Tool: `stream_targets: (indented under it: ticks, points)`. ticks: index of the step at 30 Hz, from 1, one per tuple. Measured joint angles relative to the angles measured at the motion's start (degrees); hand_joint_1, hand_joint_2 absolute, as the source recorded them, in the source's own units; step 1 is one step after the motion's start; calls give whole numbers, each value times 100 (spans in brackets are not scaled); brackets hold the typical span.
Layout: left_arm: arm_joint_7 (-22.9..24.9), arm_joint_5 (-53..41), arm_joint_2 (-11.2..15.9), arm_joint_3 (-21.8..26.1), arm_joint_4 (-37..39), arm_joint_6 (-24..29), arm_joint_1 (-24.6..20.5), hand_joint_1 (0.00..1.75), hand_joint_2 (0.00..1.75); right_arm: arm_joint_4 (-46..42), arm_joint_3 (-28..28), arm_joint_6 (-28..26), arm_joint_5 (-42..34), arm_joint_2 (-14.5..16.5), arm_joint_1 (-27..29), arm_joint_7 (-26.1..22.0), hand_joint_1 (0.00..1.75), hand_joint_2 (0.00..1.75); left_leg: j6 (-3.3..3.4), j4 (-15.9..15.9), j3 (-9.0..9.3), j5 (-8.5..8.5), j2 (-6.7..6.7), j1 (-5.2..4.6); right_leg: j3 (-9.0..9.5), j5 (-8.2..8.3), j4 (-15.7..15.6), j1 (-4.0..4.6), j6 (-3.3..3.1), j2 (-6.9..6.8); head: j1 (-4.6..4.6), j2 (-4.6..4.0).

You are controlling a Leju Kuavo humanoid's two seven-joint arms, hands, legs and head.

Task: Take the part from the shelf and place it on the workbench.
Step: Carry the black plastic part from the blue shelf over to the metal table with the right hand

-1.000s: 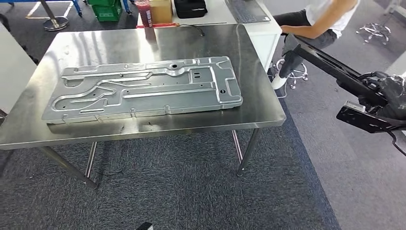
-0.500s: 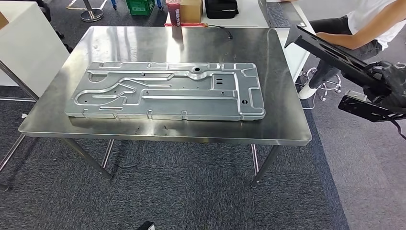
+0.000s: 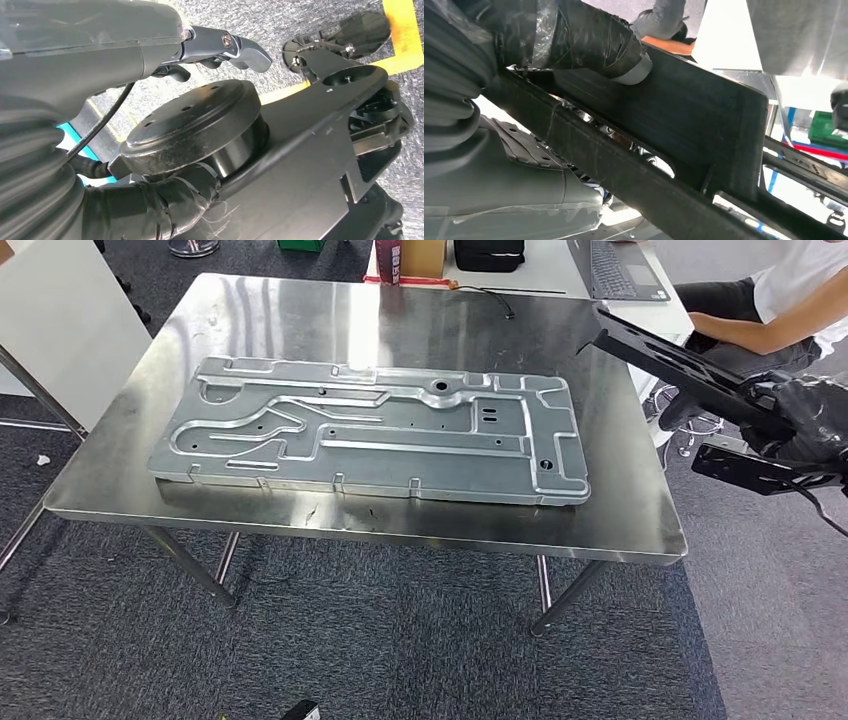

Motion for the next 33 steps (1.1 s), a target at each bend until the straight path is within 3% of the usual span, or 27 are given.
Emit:
stream_targets:
  ticks: [3,10,18,31,33]
  points:
    - [17,-7,4,0,0,-7,3,0,175,143,118,40,3,62,-107,-6,175,175,11,2,8,-6,1,-8,6,0,-5,-5,8,-1,0,0]
    - [40,-19,11,0,0,-22,12,0,175,433,292,125,67,199,-219,-10,175,175,12,4,24,-8,8,-11,18,-2,-7,-11,141,-2,-2,0]
    - [74,-68,24,-7,0,-83,15,0,175,941,694,115,224,699,-322,39,175,175,11,0,54,-8,21,-6,20,-19,24,-5,161,1,-3,0]
    - [86,-71,35,-13,0,-106,42,0,175,1179,927,116,248,923,-447,55,175,175,9,-2,54,-14,19,-8,21,-26,28,-5,155,1,-3,0]
    - [97,-72,45,-16,0,-116,42,0,175,1201,977,119,275,996,-461,55,175,175,44,5,53,-39,18,-30,34,-18,-10,-18,195,-3,-6,0]
